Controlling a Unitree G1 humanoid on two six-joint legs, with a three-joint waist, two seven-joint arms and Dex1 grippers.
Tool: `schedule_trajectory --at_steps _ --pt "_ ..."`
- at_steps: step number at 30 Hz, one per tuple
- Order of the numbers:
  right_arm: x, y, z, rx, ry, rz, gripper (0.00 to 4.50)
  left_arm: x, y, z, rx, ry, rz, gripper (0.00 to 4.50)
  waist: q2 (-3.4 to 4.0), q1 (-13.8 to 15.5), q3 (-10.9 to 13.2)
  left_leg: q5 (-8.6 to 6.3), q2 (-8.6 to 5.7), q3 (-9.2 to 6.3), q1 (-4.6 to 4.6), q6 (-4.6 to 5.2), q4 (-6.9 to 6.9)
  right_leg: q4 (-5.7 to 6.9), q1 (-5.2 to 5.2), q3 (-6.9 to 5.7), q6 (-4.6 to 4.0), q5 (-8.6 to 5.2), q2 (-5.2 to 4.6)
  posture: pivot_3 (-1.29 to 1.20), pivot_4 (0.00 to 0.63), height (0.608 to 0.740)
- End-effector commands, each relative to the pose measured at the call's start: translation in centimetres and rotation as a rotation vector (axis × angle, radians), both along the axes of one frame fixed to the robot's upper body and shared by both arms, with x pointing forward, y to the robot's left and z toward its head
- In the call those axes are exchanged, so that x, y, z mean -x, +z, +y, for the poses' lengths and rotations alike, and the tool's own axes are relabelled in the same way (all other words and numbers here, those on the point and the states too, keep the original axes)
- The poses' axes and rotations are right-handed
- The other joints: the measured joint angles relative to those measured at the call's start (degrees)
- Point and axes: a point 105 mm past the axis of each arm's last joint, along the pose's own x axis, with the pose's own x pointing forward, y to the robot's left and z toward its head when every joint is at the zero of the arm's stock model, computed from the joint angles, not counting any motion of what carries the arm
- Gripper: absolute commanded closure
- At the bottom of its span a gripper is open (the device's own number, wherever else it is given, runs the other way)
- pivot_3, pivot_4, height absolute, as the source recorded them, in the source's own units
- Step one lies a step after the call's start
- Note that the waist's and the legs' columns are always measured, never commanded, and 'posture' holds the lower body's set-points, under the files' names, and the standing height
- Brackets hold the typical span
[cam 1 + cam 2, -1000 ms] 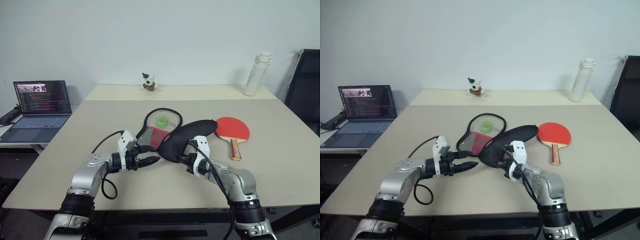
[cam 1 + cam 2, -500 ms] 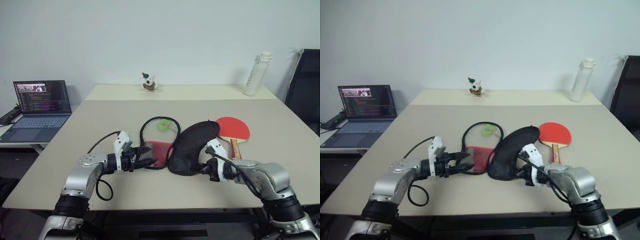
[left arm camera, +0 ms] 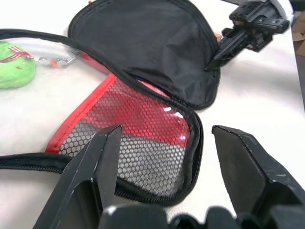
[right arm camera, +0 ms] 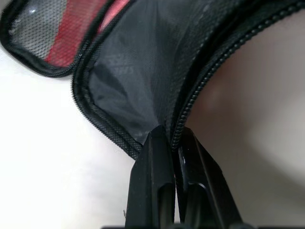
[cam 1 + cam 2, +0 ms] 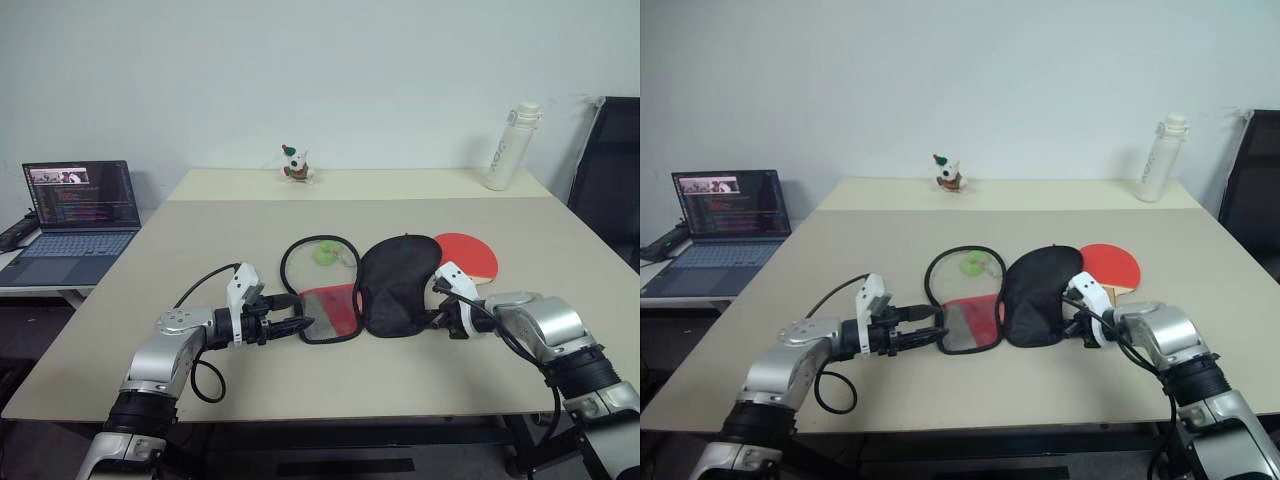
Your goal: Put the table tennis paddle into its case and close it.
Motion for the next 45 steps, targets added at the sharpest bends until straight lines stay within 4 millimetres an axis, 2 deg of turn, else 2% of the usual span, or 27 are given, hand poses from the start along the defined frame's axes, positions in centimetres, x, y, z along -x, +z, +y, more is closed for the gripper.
schedule_trajectory --at_steps 1,10,16,17,20,22,28,30,33,37,45 --pt "-1.3 1.5 -0.7 0.028 0.007 -0.067 4.47 -0.1 1.3 0.3 0.002 -0.003 -0.053 1.21 0.0 0.0 0.0 0.0 0.0 -0.01 0.0 0.0 0.0 0.0 0.0 0.0 0.0 0.0 0.0 0.0 0.15 0.74" --pt "-2.8 2.5 -2.5 0.071 -0.017 -0.078 4.47 -0.3 1.1 0.4 -0.004 0.001 -0.057 1.21 0.01 0.0 0.0 0.0 0.0 0.02 0.0 0.0 0.0 0.01 -0.01 0.01 -0.01 0.01 0.0 0.0 0.15 0.74" --pt "-2.8 2.7 -3.2 0.047 -0.051 -0.07 4.47 -0.4 0.9 0.2 0.004 -0.009 -0.058 1.21 0.02 0.0 0.0 0.0 -0.01 0.02 0.0 0.0 0.0 0.02 -0.02 0.02 -0.04 0.03 -0.01 0.0 0.15 0.74" --pt "-2.7 2.7 -3.3 0.049 -0.055 -0.074 4.04 -0.4 0.9 0.2 0.005 -0.009 -0.058 1.21 0.02 0.0 0.0 0.0 -0.01 0.02 0.0 -0.01 0.0 0.02 -0.02 0.02 -0.04 0.03 -0.01 0.0 0.15 0.74" --pt "-2.5 2.7 -3.8 0.067 -0.07 -0.087 3.22 -0.4 0.8 0.2 0.006 -0.012 -0.058 1.21 0.02 0.0 0.0 0.0 -0.01 0.01 0.0 -0.01 0.0 0.03 -0.02 0.02 -0.05 0.03 -0.01 0.0 0.15 0.74" --pt "-2.4 2.9 -4.2 0.07 -0.09 -0.101 2.5 -0.4 0.7 0.1 0.008 -0.015 -0.058 1.21 0.02 0.0 0.0 0.0 -0.01 0.01 0.0 -0.01 0.0 0.03 -0.02 0.02 -0.05 0.03 -0.01 0.0 0.15 0.74" --pt "-2.6 5.9 -6.0 0.043 -0.205 -0.225 0.4 -0.4 0.8 -0.2 0.016 -0.021 -0.06 1.21 0.02 0.0 0.0 0.0 -0.01 0.04 0.0 -0.01 0.0 0.05 -0.04 0.05 -0.03 0.02 -0.01 0.0 0.15 0.74" --pt "-2.7 7.0 -7.4 0.029 -0.297 -0.278 0.03 -0.4 0.8 -0.2 0.019 -0.022 -0.06 1.21 0.02 0.1 0.0 0.0 -0.01 0.03 -0.01 -0.01 0.0 0.05 -0.04 0.04 -0.03 0.02 -0.01 0.0 0.15 0.74" --pt "-2.9 6.6 -8.9 0.049 -0.418 -0.314 0.03 -0.5 0.9 -0.3 0.021 -0.023 -0.06 1.21 0.01 0.1 0.0 0.0 -0.01 0.04 -0.01 -0.01 0.0 0.04 -0.03 0.04 -0.05 0.03 -0.02 0.0 0.15 0.74" --pt "-3.0 4.7 -9.8 0.052 -0.566 -0.299 0.03 -0.8 1.2 -0.7 0.021 -0.033 -0.065 1.21 0.01 0.0 0.0 0.0 -0.01 0.06 0.0 0.0 0.0 0.08 -0.02 0.06 -0.06 0.04 -0.02 0.0 0.15 0.74" --pt "-3.7 2.0 -8.5 0.003 -0.679 -0.236 0.03 -1.2 1.5 -1.2 0.019 -0.046 -0.074 1.21 0.03 -0.1 0.0 0.01 0.0 0.13 0.02 0.0 0.0 0.18 -0.09 0.14 -0.11 0.07 0.0 0.0 0.15 0.74"
